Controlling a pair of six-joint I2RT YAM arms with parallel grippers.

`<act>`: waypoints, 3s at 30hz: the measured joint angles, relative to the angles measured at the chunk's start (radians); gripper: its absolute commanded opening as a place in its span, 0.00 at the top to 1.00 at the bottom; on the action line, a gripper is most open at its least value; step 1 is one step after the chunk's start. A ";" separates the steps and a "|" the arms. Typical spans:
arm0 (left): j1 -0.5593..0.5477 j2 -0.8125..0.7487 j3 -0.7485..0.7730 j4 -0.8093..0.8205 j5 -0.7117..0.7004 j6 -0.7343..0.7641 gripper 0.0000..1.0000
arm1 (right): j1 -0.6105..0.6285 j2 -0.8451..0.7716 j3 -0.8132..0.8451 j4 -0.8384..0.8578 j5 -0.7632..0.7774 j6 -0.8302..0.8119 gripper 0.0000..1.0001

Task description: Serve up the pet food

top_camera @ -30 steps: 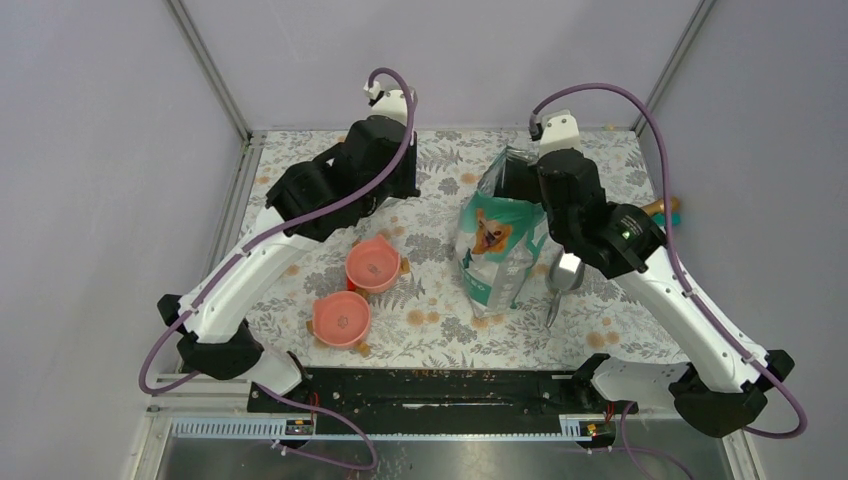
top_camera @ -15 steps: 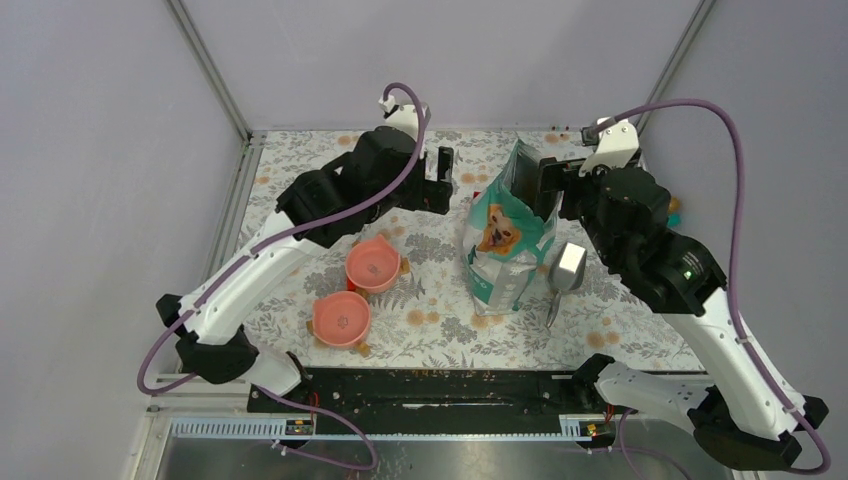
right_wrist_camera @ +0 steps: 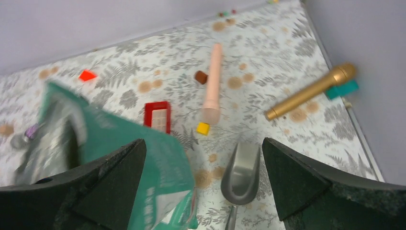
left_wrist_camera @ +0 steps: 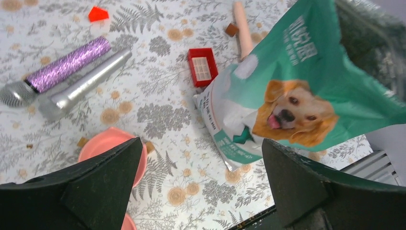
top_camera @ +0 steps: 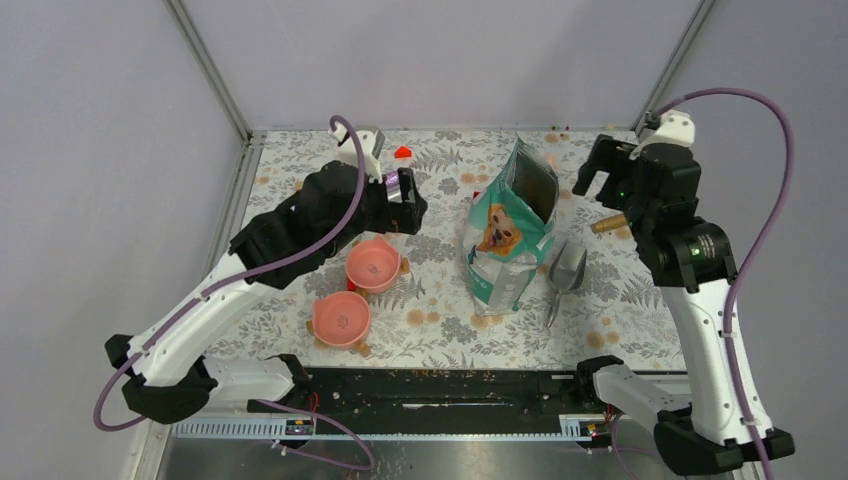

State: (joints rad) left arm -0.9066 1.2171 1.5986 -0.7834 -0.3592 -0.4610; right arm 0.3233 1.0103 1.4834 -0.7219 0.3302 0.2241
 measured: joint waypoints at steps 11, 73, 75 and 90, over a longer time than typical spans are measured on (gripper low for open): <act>0.000 -0.222 -0.401 0.045 -0.052 -0.140 0.01 | -0.428 0.034 -0.362 0.005 -0.219 0.167 0.10; 0.000 -0.066 -0.323 0.598 0.564 -0.156 0.01 | -0.385 -0.195 -0.135 0.047 -0.394 0.469 1.00; 0.000 -0.034 -0.304 0.633 0.601 -0.161 0.01 | -0.327 -0.166 -0.119 0.054 -0.377 0.489 1.00; -0.002 0.081 -0.250 0.698 0.705 -0.167 0.27 | -0.017 -0.022 -0.086 0.235 -0.306 0.658 1.00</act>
State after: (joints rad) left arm -0.9089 1.2984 1.3483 -0.0849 0.3462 -0.6277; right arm 0.3065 0.9886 1.3975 -0.4873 0.0246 0.8822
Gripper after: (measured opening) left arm 0.832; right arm 0.073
